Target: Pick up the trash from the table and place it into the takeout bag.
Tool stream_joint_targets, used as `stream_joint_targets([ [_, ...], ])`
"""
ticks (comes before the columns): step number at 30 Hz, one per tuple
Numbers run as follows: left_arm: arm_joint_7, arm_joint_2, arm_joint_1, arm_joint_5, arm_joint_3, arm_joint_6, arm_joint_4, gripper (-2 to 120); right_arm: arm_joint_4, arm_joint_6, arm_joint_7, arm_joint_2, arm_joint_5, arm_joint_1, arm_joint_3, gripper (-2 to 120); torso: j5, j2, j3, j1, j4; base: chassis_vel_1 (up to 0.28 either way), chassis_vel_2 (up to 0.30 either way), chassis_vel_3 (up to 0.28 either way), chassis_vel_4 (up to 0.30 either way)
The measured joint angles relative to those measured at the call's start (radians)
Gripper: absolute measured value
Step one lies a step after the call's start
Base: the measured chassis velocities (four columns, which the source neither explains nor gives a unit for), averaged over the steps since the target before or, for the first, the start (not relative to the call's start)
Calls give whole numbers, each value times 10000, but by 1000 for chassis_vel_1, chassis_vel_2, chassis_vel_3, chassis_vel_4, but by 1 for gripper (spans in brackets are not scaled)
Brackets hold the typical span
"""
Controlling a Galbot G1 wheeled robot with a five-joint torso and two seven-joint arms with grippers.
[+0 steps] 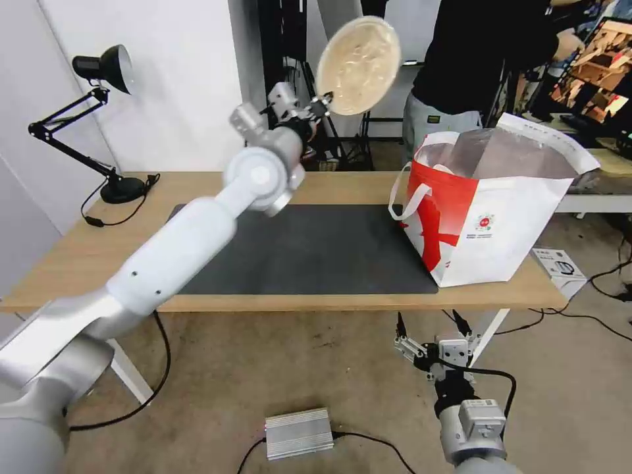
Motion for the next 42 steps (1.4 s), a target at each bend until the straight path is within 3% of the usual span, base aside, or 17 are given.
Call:
stream_joint_targets([
  [10,142,-1200,-814,197,644,22,1325,0,0,0,0,0,0,0,0,100,0,1,0,1,-1,0,0,0,0],
  [26,363,-2251,-834,472,1059,41,2025,0,0,0,0,0,1,0,0,100,-1,2,-1,0,-1,0,0,0,0],
  [42,1143,-2881,-793,593,1591,60,2768,0,0,0,0,0,0,-1,0,100,-2,2,0,0,-1,0,0,0,0],
])
